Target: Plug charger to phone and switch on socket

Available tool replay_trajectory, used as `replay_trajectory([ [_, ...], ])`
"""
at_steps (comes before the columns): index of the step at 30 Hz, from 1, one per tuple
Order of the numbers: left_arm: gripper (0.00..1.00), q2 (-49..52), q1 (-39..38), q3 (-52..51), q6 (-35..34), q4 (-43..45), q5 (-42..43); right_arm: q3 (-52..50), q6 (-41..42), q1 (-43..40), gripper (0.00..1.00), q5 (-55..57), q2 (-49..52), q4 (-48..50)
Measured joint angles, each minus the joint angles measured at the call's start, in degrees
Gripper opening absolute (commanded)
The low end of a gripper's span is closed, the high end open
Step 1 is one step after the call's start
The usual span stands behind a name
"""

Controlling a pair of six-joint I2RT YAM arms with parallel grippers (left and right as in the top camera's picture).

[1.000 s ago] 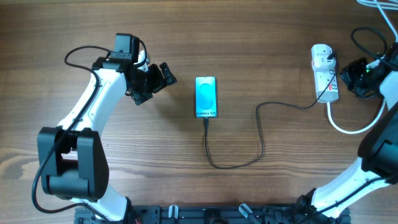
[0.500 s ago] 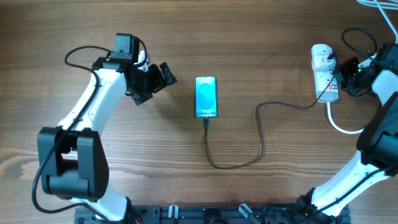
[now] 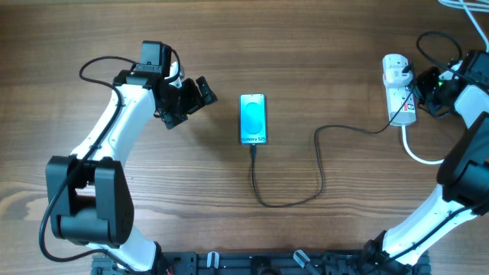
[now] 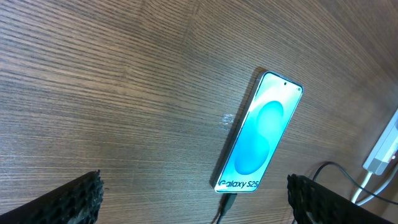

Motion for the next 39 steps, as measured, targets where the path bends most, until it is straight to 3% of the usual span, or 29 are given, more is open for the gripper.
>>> replay_trajectory([
  [13,1.0,0.0,0.0,0.0,0.0,-0.11,0.0,1.55,0.02,1.79,0.05,3.28,0.02,-4.83],
  [20,1.0,0.0,0.0,0.0,0.0,-0.33,-0.02,2.32,1.2,0.76,0.04,4.17,-2.27,-13.75],
  [23,1.0,0.0,0.0,0.0,0.46,-0.68,0.0,2.23,2.51,-1.73,0.04,7.5,-7.67,-17.57],
  [30,1.0,-5.4,0.0,-0.22,3.08,-2.03,-0.35,2.8,0.61,-5.64,0.04,14.99,-36.04,-21.38],
  [35,1.0,-17.55,-0.2,-0.22,6.49,-4.66,-0.52,3.67,-6.54,-3.13,0.04,7.26,-51.25,-25.66],
  [39,1.0,-27.87,-1.7,-0.2,10.8,-7.54,-0.74,3.67,-10.75,-2.25,0.04,-0.76,-57.9,-30.67],
])
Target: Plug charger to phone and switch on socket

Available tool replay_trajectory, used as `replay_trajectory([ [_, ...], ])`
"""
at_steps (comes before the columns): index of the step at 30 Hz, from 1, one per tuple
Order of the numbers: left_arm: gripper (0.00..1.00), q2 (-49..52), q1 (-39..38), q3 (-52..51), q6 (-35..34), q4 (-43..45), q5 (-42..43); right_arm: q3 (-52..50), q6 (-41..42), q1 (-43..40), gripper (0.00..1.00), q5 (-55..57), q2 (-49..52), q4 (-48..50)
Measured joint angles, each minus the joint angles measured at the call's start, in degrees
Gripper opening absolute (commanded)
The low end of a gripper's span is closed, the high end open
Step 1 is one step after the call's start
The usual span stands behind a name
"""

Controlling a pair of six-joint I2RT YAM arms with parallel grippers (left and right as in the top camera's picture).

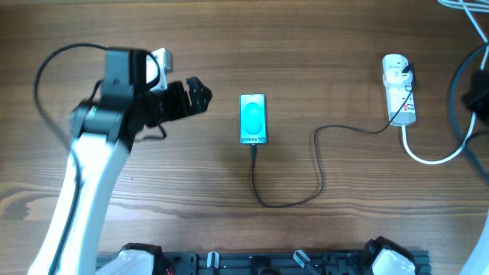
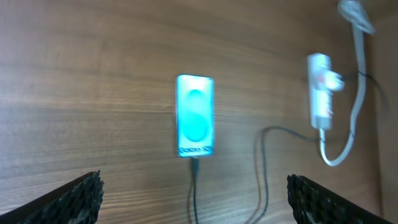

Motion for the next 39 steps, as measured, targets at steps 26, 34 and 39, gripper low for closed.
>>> replay_trajectory([
  [26,1.0,-30.73,-4.02,0.04,6.75,-5.2,-0.11,-0.15,-8.37,0.17,1.0,-13.86,-20.55,-21.09],
  [34,1.0,-30.73,-4.02,0.04,6.78,-8.39,-0.09,-0.17,-8.37,0.17,1.0,-13.86,-20.55,-21.16],
  [39,1.0,-30.73,-4.0,0.04,6.78,-9.77,-0.09,-0.17,-8.37,0.17,1.0,-13.86,-20.55,-21.16],
])
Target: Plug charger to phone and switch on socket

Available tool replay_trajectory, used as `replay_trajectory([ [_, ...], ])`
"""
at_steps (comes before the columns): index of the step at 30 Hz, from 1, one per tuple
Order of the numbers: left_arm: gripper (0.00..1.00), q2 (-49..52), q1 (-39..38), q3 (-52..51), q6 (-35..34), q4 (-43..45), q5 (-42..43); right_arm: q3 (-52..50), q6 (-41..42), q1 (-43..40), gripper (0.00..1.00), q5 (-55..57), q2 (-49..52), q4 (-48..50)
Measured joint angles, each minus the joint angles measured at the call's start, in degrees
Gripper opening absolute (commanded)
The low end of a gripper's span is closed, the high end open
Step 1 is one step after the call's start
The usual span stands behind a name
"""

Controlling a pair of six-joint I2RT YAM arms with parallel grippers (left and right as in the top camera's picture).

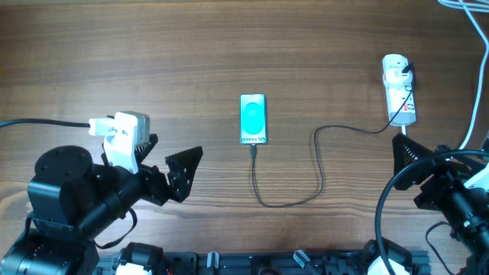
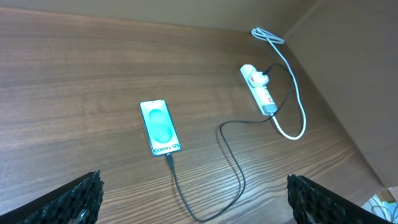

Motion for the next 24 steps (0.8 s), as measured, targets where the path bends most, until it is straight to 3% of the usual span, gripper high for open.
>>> replay_trajectory([
  [7,1.0,-2.45,-1.77,-0.04,0.22,-2.45,-4.68,0.0,0.0,0.0,1.0,0.0,0.0,0.0],
  [12,1.0,-9.81,3.41,-1.77,0.39,0.59,-9.11,0.0,0.0,0.0,1.0,0.0,0.0,-0.02],
  [20,1.0,-23.96,19.52,-22.45,0.42,22.6,-10.27,0.0,0.0,0.0,1.0,0.0,0.0,-0.22],
  [24,1.0,-27.78,22.45,-35.12,0.26,34.56,-7.74,0.0,0.0,0.0,1.0,0.0,0.0,-0.26],
])
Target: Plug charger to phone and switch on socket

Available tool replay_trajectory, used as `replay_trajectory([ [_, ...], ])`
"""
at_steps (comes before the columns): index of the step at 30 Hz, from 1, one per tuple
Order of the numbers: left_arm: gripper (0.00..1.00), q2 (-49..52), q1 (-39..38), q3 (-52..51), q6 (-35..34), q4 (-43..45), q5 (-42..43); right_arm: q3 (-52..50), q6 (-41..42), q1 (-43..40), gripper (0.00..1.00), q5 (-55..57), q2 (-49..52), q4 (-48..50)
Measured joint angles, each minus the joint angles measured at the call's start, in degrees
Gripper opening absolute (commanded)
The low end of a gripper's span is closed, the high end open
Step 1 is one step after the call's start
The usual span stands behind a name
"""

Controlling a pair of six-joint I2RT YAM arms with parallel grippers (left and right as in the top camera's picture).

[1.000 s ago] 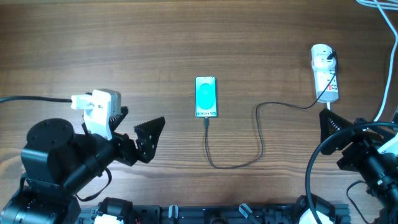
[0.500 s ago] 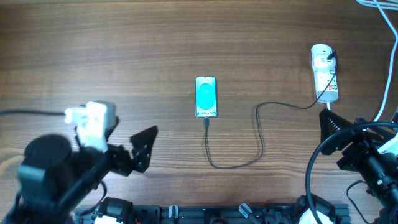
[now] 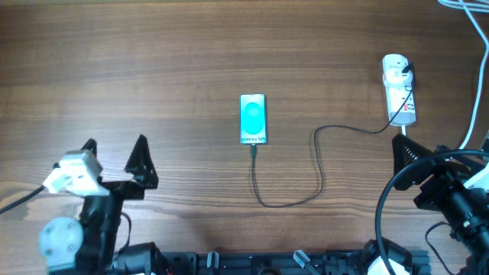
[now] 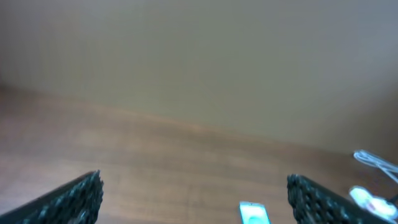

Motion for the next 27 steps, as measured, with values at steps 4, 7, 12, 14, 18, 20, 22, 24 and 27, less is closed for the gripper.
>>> replay_trajectory([
  [4,1.0,-3.74,0.24,-11.58,-2.89,13.53,1.42,0.0,0.0,0.0,0.99,0.0,0.0,-0.04],
  [7,1.0,-5.97,0.24,-19.63,-6.82,23.67,1.77,0.0,0.0,0.0,0.99,0.0,0.0,-0.04],
  [12,1.0,-9.84,0.24,-28.11,-14.88,28.44,-1.16,0.0,0.0,0.0,1.0,0.0,0.0,-0.04],
  [14,1.0,-12.57,0.24,-30.36,-17.94,28.06,-4.2,0.0,0.0,0.0,1.0,0.0,0.0,-0.04],
  [18,1.0,-14.88,0.24,-31.5,-19.96,26.86,-8.17,0.0,0.0,0.0,1.0,0.0,0.0,-0.04],
  [20,1.0,-15.04,0.2,-32.09,-20.52,25.92,-9.84,0.0,0.0,0.0,1.0,0.0,0.0,-0.04],
  [22,1.0,-15.04,-0.09,-33.0,-20.7,24.87,-11.39,0.0,0.0,0.0,1.0,0.0,0.0,-0.04],
  [24,1.0,-15.04,-0.72,-34.73,-20.94,24.5,-12.66,0.0,0.0,0.0,1.0,0.0,0.0,-0.04],
  [27,1.0,-15.02,-1.25,-36.61,-21.33,22.05,-13.49,0.0,0.0,0.0,1.0,0.0,0.0,-0.04],
])
